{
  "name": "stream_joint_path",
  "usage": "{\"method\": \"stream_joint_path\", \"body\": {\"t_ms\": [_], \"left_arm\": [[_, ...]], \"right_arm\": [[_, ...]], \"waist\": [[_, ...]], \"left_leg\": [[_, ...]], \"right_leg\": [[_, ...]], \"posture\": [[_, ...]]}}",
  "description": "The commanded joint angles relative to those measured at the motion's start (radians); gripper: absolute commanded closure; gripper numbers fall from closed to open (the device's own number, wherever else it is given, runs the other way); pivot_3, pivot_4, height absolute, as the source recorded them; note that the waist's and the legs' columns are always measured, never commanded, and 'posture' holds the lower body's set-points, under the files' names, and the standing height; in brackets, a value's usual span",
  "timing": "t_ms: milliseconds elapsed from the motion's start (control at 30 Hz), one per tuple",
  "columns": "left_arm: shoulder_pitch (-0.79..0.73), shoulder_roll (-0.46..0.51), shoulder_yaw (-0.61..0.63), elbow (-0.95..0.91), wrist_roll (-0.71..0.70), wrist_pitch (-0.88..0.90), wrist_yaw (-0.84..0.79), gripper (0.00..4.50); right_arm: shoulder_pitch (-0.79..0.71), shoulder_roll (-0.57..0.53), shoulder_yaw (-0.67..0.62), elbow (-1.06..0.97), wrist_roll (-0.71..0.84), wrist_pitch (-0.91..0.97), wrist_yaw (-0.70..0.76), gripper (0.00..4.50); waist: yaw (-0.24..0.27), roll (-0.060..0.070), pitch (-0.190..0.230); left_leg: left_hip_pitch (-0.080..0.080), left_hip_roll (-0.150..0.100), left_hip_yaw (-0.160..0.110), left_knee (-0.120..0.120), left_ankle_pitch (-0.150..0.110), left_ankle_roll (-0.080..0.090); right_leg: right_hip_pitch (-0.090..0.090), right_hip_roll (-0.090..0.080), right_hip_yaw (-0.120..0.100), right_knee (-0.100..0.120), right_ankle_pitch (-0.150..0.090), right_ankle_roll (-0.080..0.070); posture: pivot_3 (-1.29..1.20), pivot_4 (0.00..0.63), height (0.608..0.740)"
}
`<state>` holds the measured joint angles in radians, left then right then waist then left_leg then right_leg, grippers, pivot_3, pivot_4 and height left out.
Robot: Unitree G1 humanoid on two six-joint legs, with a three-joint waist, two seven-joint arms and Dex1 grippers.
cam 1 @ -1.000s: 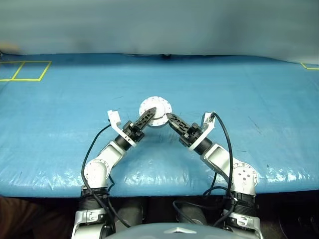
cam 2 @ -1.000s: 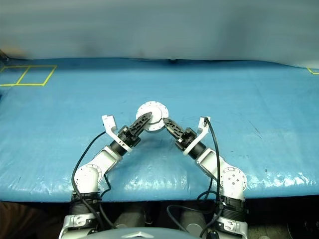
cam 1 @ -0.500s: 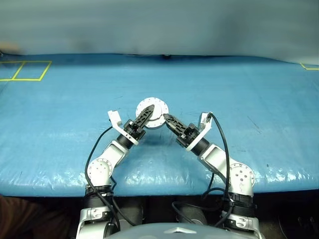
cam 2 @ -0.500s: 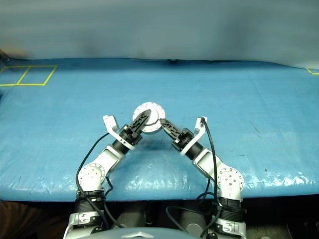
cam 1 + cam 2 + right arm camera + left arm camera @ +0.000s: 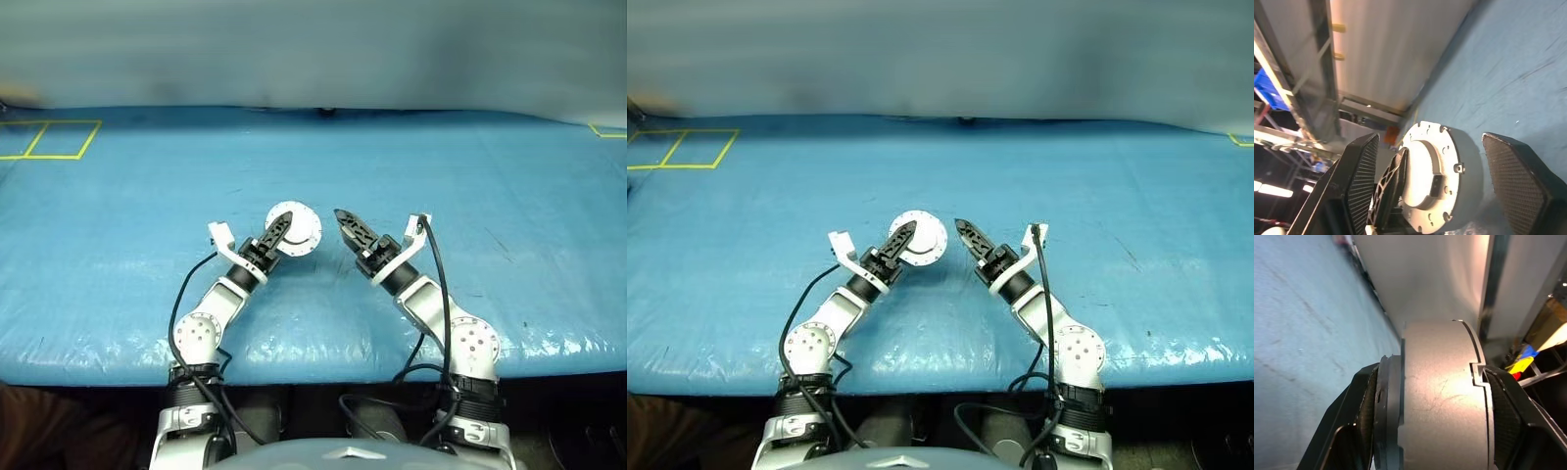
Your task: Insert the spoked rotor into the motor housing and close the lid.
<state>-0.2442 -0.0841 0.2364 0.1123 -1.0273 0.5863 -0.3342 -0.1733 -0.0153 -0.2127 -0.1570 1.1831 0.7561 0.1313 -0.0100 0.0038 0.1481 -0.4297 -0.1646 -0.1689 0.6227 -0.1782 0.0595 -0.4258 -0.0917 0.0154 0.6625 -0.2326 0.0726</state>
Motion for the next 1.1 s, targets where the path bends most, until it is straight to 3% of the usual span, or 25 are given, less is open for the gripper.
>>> {"method": "stream_joint_path", "body": {"t_ms": [33,267,567,833,933,1033,1100], "left_arm": [[-0.062,-0.063,0.032,-0.003,-0.013,-0.063,0.013,1.64],[-0.217,-0.068,0.152,0.169,0.009,-0.217,0.096,1.64],[-0.435,0.005,0.276,0.513,0.155,-0.482,0.183,1.64],[-0.475,0.047,0.268,0.63,0.239,-0.466,0.166,1.64],[-0.462,0.056,0.266,0.636,0.289,-0.487,0.204,1.06],[-0.433,0.076,0.256,0.619,0.411,-0.634,0.311,0.06],[-0.415,0.081,0.248,0.592,0.457,-0.681,0.346,0.02]], "right_arm": [[-0.016,-0.005,-0.013,-0.012,-0.031,-0.043,0.015,1.07],[0.012,-0.026,-0.016,-0.032,-0.063,-0.05,0.037,1.07],[0.048,-0.036,-0.006,-0.053,-0.108,-0.057,0.054,1.07],[0.049,-0.035,-0.005,-0.056,-0.13,-0.062,0.065,1.07],[0.048,-0.03,-0.007,-0.054,-0.126,-0.061,0.062,1.04],[0.039,-0.033,-0.015,-0.04,-0.127,-0.059,0.061,1.04],[0.03,-0.037,-0.017,-0.032,-0.127,-0.051,0.055,1.04]], "waist": [[0.001,0.0,0.0],[0.001,0.0,0.0],[-0.001,-0.001,0.0],[-0.001,-0.002,0.0],[-0.001,-0.002,0.0],[-0.003,-0.002,-0.001],[-0.007,-0.002,-0.001]], "left_leg": [[0.0,0.0,0.0,0.001,0.0,0.0],[-0.001,0.0,0.0,0.003,0.0,0.0],[-0.001,0.0,0.001,0.004,0.002,-0.001],[-0.001,-0.001,0.001,0.005,0.001,-0.001],[0.0,-0.001,0.001,0.006,0.0,0.001],[0.001,-0.001,0.001,0.006,0.0,0.001],[0.003,0.0,0.003,0.005,-0.001,0.0]], "right_leg": [[0.0,0.0,0.0,0.0,0.0,0.0],[0.001,0.0,0.0,0.0,0.001,0.001],[0.002,0.0,0.0,0.0,0.002,0.002],[0.002,0.0,0.0,0.0,0.003,0.003],[0.002,0.001,0.0,0.001,0.003,0.003],[0.003,0.001,0.0,0.001,0.004,0.003],[0.009,0.001,0.001,0.001,0.005,0.002]], "posture": [[0.0,0.15,0.74],[0.0,0.15,0.74],[0.0,0.15,0.74],[0.0,0.15,0.74],[0.0,0.15,0.74],[0.0,0.15,0.74],[0.0,0.15,0.74]]}}
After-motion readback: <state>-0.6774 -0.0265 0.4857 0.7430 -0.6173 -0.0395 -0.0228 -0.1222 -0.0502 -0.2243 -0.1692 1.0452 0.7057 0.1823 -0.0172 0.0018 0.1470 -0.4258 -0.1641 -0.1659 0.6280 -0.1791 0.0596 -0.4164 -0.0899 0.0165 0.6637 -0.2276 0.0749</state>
